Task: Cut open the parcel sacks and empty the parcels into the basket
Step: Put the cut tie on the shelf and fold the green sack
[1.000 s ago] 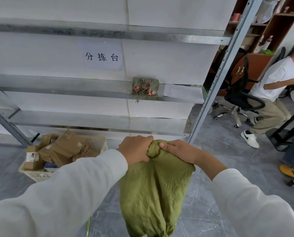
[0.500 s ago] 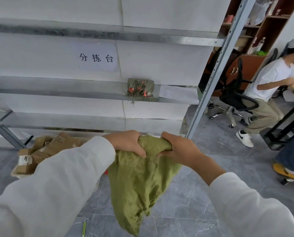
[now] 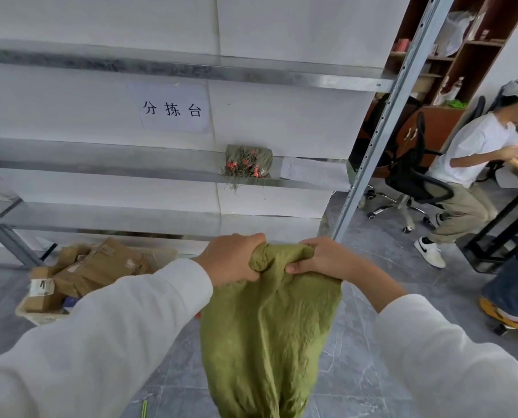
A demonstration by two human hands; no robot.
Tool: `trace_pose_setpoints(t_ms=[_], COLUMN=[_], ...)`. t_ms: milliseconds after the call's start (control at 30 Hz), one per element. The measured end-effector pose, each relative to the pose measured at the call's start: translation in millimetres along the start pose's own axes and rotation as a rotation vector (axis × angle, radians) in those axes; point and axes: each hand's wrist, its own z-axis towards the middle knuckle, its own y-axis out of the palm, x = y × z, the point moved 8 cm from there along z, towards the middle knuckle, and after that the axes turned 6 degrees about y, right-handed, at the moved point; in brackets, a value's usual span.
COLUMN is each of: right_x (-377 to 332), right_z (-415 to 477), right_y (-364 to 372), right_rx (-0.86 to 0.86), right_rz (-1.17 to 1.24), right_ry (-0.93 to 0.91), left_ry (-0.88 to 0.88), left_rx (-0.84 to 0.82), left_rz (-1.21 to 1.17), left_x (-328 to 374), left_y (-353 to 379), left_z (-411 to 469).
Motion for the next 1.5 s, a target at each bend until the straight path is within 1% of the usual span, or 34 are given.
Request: trace_pose_setpoints(t_ms=[67,100,133,167,233,333,400,467,533,567,633,700,733,767,800,833,900,967,1000,1100,1167,1233,1300,1333,1400,1467,1500], right_x=[-16,-24,-30,-33,-33,-32,-33,-30,-22,-18,-12,-5,-3,0,2,3,4,2,-1,-5,-6,-5,3,9,23,33,37], right_z=[-3,-7,-10,-12,-14,-15,-14,-8,-2,2,6,9,10,10,11,11,9,4,1,-10,-11,-8,-3,0,4,7,7], right_y=[-11,-12,-11,-8,-2,-1,-3,-4,-4,-3,-2,-5,-5,-5,-4,0,3,2,3,16,20,16,10,9,8,9,9], right_rx=[0.249,0.316,0.323,0.288,0.22,0.267,0.268,0.212,0.134,0.102,0.06,0.05,0.036,0.012,-0.018,-0.044,-0.039,0.006,-0.004,-0.122,-0.084,0.019,0.082,0.093,0.096,0.101,0.103], right_rz=[-0.25,-0.316,-0.338,-0.337,-0.355,-0.378,-0.254,-0.087,0.034,0.067,0.129,0.243,0.301,0.348,0.381,0.406,0.431,0.428,0.427,0.397,0.331,0.337,0.41,0.467,0.571,0.642,0.678], right_ry=[-0.141,-0.228,-0.297,-0.342,-0.375,-0.417,-0.418,-0.361,-0.272,-0.235,-0.177,-0.126,-0.102,-0.081,-0.061,-0.04,-0.014,-0.062,-0.103,-0.197,-0.236,-0.232,-0.183,-0.142,-0.048,0.04,0.081], left_ry=[-0.092,-0.127,-0.151,-0.169,-0.211,-0.266,-0.28,-0.264,-0.215,-0.185,-0.112,-0.01,0.025,0.05,0.057,0.044,-0.033,-0.132,-0.186,-0.346,-0.42,-0.427,-0.425,-0.41,-0.351,-0.272,-0.226], left_rx=[-0.043,-0.05,-0.054,-0.063,-0.12,-0.21,-0.247,-0.276,-0.276,-0.26,-0.188,-0.097,-0.064,-0.03,0.009,0.043,0.06,0.038,0.026,-0.036,-0.123,-0.193,-0.188,-0.153,-0.004,0.151,0.184], left_rz=[-0.295,-0.42,-0.525,-0.606,-0.708,-0.801,-0.838,-0.851,-0.751,-0.639,-0.337,0.003,0.135,0.212,0.221,0.158,-0.127,-0.418,-0.527,-0.75,-0.869,-0.931,-0.899,-0.856,-0.803,-0.805,-0.815], left_x=[-12,-17,-21,-24,-31,-39,-39,-36,-33,-31,-25,-17,-15,-14,-15,-19,-35,-55,-65,-88,-96,-94,-92,-92,-90,-85,-80], left_y=[4,5,5,4,4,7,9,11,10,7,-2,-6,-5,-3,-3,-4,-2,4,7,14,22,25,22,18,2,-13,-16], left_z=[3,5,8,12,14,11,4,-3,-8,-11,-17,-23,-26,-27,-28,-29,-30,-31,-31,-37,-42,-45,-47,-47,-48,-52,-55])
